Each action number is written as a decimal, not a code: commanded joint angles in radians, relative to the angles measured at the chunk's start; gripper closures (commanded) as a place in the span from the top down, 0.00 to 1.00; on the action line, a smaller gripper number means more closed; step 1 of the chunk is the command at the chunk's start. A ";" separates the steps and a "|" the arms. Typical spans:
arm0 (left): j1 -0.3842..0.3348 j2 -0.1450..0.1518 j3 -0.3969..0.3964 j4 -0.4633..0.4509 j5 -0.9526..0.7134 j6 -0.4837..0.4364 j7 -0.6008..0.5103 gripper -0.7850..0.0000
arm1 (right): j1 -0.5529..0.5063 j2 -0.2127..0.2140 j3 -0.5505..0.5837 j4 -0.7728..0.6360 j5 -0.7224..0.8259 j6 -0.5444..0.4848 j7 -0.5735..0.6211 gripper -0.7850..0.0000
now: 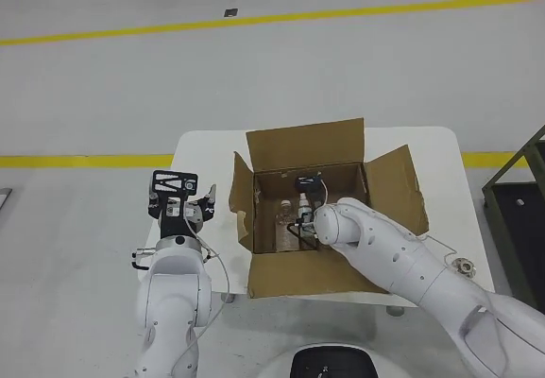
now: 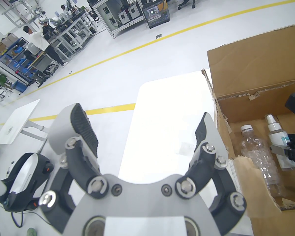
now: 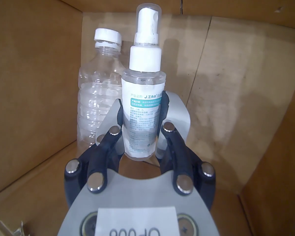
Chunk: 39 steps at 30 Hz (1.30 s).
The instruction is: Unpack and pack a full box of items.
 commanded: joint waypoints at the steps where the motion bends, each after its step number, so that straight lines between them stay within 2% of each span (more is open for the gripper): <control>1: 0.000 0.000 0.000 0.000 0.000 0.000 0.000 1.00 | 0.014 -0.014 -0.008 0.033 0.005 -0.004 0.006 0.23; 3: 0.000 0.000 0.000 0.000 0.000 0.000 0.000 1.00 | 0.024 -0.027 -0.015 0.060 0.008 -0.016 0.007 0.31; 10: 0.000 0.000 0.000 0.000 0.000 0.000 0.000 1.00 | 0.040 -0.062 -0.029 0.122 0.012 -0.041 0.008 0.35; 13: 0.000 0.000 0.000 0.000 0.000 0.000 0.000 1.00 | 0.043 -0.072 -0.028 0.140 0.011 -0.047 0.010 0.49; 15: 0.000 0.000 0.000 0.000 0.000 0.000 0.000 1.00 | 0.044 -0.077 -0.025 0.151 0.011 -0.055 0.008 0.49; 17: 0.000 0.000 0.000 0.000 0.000 0.000 0.000 1.00 | 0.046 -0.081 -0.022 0.159 0.007 -0.063 0.006 0.65; 19: 0.000 0.000 0.000 0.000 0.000 0.000 0.000 1.00 | 0.048 -0.083 -0.018 0.163 0.004 -0.069 0.009 0.90; 20: 0.000 0.000 0.000 0.000 0.000 0.000 0.000 1.00 | 0.047 -0.084 -0.014 0.162 0.004 -0.073 0.007 0.93; 23: 0.000 0.000 0.000 0.000 0.000 0.000 0.000 1.00 | 0.043 -0.081 0.005 0.135 -0.002 -0.081 -0.016 0.91; 26: 0.000 0.000 0.000 0.000 0.000 0.000 0.000 1.00 | 0.027 -0.062 0.041 0.064 -0.027 -0.091 -0.051 0.96; 30: 0.000 0.000 0.000 0.000 0.000 0.000 0.000 1.00 | -0.042 -0.004 0.130 -0.131 -0.109 -0.067 -0.055 0.91; 32: 0.000 0.000 0.000 0.000 0.000 0.000 0.000 1.00 | -0.100 0.037 0.195 -0.268 -0.182 -0.057 -0.033 0.66; 33: 0.000 0.000 0.000 0.000 0.000 0.000 0.000 1.00 | -0.137 0.059 0.236 -0.346 -0.218 -0.057 -0.020 0.62; 34: 0.000 0.000 0.000 0.000 0.000 0.000 0.000 1.00 | -0.181 0.080 0.279 -0.416 -0.251 -0.054 0.001 0.47; 35: 0.000 0.000 0.000 0.000 0.000 0.000 0.000 1.00 | -0.228 0.099 0.331 -0.492 -0.261 -0.060 0.021 0.44; 36: 0.000 0.000 0.000 0.000 0.000 0.000 0.000 1.00 | -0.276 0.116 0.385 -0.566 -0.268 -0.071 0.032 0.04; 37: 0.000 0.000 0.000 0.000 0.000 0.000 0.000 1.00 | -0.324 0.132 0.435 -0.633 -0.285 -0.079 0.040 0.00; 39: 0.000 0.000 0.000 0.000 0.000 0.000 0.000 1.00 | -0.410 0.157 0.521 -0.763 -0.327 -0.108 0.052 0.00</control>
